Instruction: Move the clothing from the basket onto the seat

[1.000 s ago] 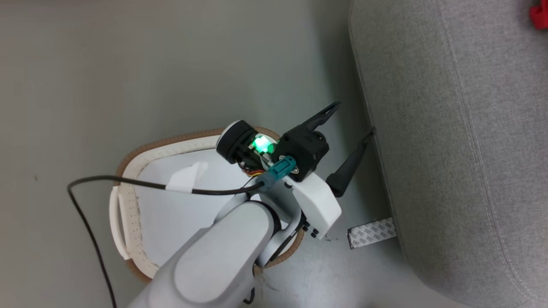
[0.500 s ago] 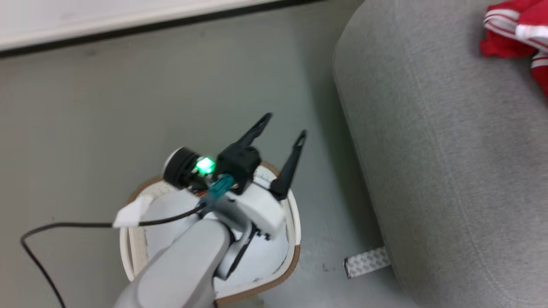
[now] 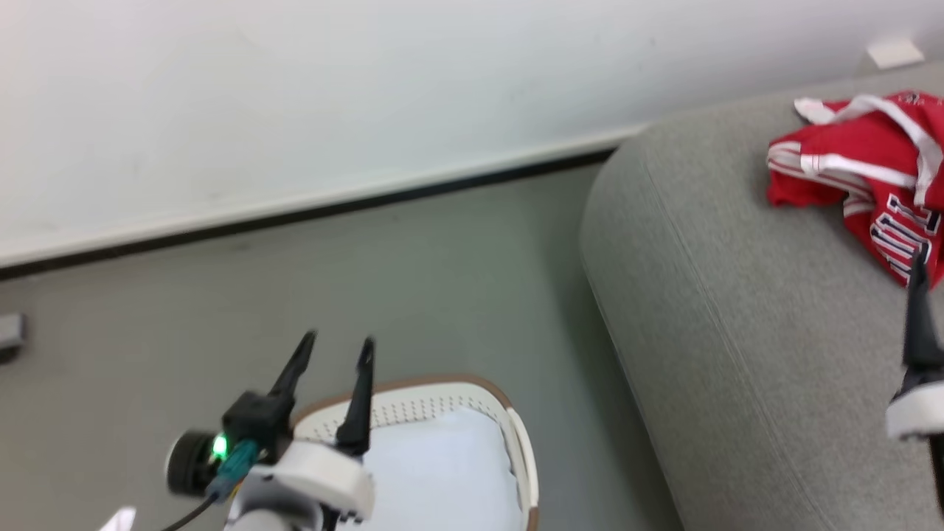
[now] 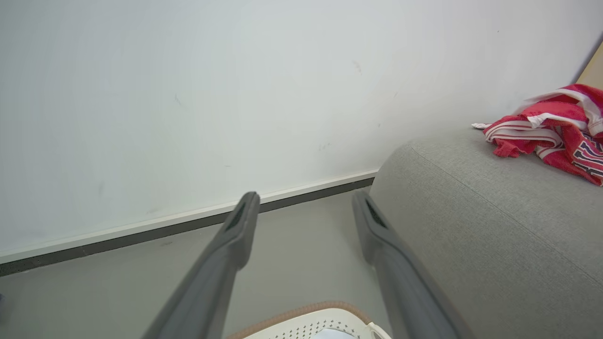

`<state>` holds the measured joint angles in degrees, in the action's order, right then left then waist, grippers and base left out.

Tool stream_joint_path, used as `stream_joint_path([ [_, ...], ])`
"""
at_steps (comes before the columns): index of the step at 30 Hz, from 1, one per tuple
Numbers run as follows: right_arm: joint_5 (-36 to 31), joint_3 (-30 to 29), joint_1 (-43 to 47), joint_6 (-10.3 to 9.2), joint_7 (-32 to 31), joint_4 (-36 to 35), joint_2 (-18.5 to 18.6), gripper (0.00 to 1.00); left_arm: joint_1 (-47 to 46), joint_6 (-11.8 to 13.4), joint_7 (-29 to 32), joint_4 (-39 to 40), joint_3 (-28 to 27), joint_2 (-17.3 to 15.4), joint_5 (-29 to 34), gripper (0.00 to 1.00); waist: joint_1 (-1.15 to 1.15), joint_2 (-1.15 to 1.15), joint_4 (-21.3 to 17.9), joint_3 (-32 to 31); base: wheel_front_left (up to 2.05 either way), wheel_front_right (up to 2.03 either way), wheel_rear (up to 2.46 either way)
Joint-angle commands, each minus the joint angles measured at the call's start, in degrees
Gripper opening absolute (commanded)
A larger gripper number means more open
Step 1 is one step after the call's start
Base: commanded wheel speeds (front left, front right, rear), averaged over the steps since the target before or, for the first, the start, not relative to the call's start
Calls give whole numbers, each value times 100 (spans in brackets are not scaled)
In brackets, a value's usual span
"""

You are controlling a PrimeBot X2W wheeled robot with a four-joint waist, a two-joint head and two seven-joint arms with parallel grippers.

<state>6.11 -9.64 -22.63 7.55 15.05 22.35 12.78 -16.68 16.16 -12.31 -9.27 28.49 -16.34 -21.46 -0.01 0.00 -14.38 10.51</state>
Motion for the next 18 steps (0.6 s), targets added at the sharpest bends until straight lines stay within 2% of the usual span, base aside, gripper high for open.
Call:
stream_joint_path([
  [1, -65, -14, 292, -13, 17, -116, -91, 100, 233, 37, -81, -52, -80, -51, -86, 100, 1, 0, 360, -527, 0, 0, 0],
  [9, -271, 9, 1486, -14, 5, -522, -724, 100, 1140, 125, -277, -274, -474, -66, -324, 100, 1, 0, 846, -1104, 0, 0, 0],
  [18, -686, 129, 2117, -14, 15, -408, -976, 100, 1739, -7, -284, -163, -991, 80, -24, 100, 1, 0, 1152, -1425, 0, 0, 0],
])
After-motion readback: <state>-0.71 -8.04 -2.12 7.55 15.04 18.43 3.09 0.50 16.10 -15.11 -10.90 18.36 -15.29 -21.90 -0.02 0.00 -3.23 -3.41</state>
